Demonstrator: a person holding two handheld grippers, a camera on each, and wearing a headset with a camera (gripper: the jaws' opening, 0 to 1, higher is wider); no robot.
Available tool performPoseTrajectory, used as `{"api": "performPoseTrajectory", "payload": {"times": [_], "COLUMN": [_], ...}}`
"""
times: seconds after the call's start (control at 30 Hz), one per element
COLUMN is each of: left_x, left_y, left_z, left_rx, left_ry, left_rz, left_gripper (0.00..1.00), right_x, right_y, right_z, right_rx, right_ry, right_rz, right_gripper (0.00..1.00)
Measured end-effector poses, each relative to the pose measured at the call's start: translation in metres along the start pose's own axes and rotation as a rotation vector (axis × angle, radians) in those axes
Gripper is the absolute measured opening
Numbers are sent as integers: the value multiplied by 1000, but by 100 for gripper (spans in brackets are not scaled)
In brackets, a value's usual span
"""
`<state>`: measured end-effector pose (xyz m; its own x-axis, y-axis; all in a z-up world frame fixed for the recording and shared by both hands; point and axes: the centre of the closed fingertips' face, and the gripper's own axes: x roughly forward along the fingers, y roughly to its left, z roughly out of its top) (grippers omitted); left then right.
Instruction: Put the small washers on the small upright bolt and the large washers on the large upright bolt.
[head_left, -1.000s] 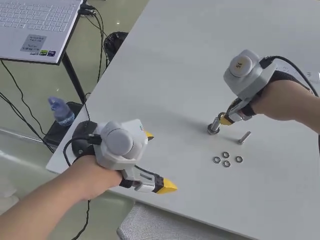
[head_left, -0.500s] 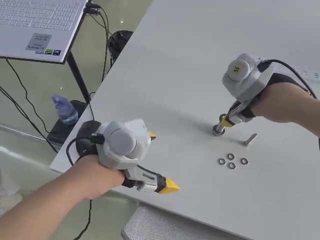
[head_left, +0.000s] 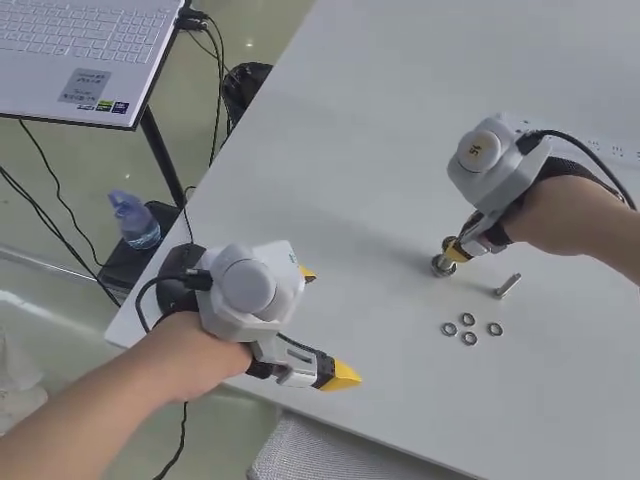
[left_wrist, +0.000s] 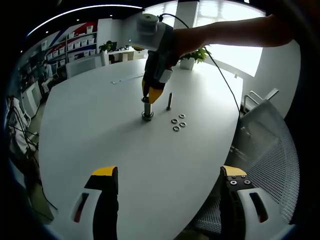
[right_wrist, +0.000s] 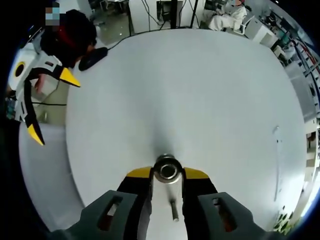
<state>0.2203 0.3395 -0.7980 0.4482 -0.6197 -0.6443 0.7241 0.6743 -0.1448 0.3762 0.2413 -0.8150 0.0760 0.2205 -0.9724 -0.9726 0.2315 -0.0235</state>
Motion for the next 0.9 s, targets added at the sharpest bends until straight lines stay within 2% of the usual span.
{"api": "performPoseTrajectory", "payload": {"times": [0.6, 0.9], "left_x": [3, 5], "left_y": [2, 2], "left_z": [-3, -4], "left_rx": [-6, -10], "left_ry": [6, 10], "left_rz": [-6, -11], "left_gripper": [82, 82], "right_x": [19, 28], "right_y": [-5, -2], "right_z": [-4, -8], "right_rx": [-8, -1], "right_ry": [16, 24], "right_rz": [0, 10], "right_gripper": [21, 21]}}
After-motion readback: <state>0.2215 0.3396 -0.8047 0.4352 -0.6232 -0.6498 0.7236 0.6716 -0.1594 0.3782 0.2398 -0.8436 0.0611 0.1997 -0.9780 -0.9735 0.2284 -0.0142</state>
